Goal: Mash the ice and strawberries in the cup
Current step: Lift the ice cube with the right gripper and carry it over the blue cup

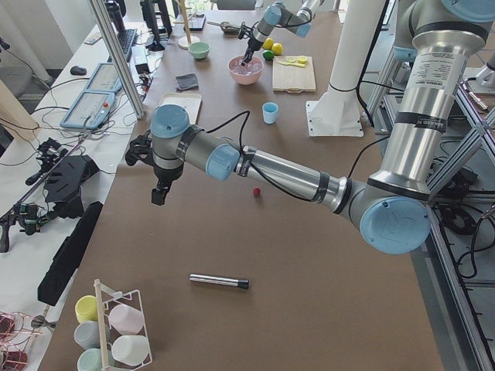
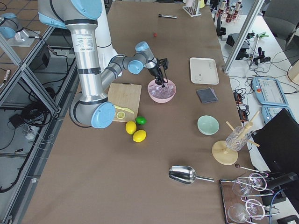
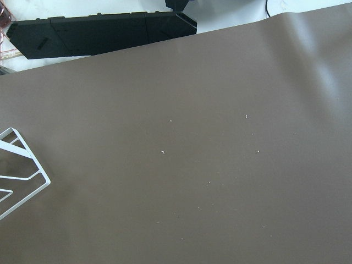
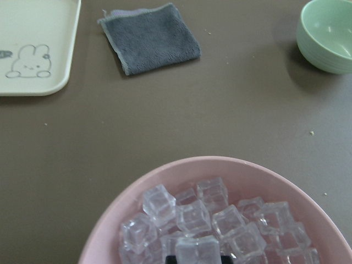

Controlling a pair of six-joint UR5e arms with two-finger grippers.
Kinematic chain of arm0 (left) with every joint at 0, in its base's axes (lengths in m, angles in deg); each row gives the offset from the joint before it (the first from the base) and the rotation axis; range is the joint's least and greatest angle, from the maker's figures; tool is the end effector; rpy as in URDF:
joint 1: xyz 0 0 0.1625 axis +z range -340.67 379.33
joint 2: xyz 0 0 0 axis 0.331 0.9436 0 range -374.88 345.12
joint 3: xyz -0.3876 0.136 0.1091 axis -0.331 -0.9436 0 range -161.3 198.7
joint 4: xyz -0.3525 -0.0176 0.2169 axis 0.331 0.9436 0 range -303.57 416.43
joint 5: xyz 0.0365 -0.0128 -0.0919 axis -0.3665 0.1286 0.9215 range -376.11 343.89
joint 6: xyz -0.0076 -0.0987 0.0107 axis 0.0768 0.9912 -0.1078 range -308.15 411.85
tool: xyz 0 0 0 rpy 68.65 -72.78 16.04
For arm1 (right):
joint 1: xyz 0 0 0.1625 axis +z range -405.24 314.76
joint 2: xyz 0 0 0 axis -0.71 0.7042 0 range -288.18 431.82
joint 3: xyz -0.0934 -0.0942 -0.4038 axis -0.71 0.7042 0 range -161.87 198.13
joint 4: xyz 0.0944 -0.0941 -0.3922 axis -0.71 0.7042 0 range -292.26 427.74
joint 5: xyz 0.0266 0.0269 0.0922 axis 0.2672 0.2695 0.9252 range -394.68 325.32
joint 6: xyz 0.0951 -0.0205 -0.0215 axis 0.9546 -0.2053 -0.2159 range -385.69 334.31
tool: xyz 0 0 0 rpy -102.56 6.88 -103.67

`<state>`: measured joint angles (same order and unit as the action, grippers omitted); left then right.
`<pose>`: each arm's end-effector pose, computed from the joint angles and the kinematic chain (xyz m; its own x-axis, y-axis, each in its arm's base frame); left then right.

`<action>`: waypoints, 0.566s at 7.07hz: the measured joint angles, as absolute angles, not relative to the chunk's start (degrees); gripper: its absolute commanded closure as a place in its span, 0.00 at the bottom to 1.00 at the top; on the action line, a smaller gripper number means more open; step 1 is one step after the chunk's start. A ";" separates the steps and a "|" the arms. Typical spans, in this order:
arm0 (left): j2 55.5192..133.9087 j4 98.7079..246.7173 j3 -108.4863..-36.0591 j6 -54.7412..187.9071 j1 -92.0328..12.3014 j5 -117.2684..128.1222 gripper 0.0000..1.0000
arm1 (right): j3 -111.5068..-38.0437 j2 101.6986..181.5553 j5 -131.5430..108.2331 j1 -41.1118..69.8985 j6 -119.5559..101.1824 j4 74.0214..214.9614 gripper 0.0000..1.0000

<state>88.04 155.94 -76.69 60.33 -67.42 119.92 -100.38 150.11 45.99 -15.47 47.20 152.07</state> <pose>-0.0281 -0.5904 0.4681 0.6742 0.2403 -0.6983 0.0498 0.9286 0.3676 -0.3821 -0.3907 0.3223 0.7513 0.0952 0.6531 -0.3870 0.8651 0.3191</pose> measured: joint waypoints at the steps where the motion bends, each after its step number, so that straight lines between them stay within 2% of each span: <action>1: 88.05 155.91 -76.77 60.33 -67.42 119.96 0.01 | -101.40 147.83 46.15 -14.88 47.11 152.40 1.00; 4: 88.04 155.92 -77.03 60.50 -67.44 120.19 0.01 | -101.67 140.47 45.75 -15.59 46.64 152.58 1.00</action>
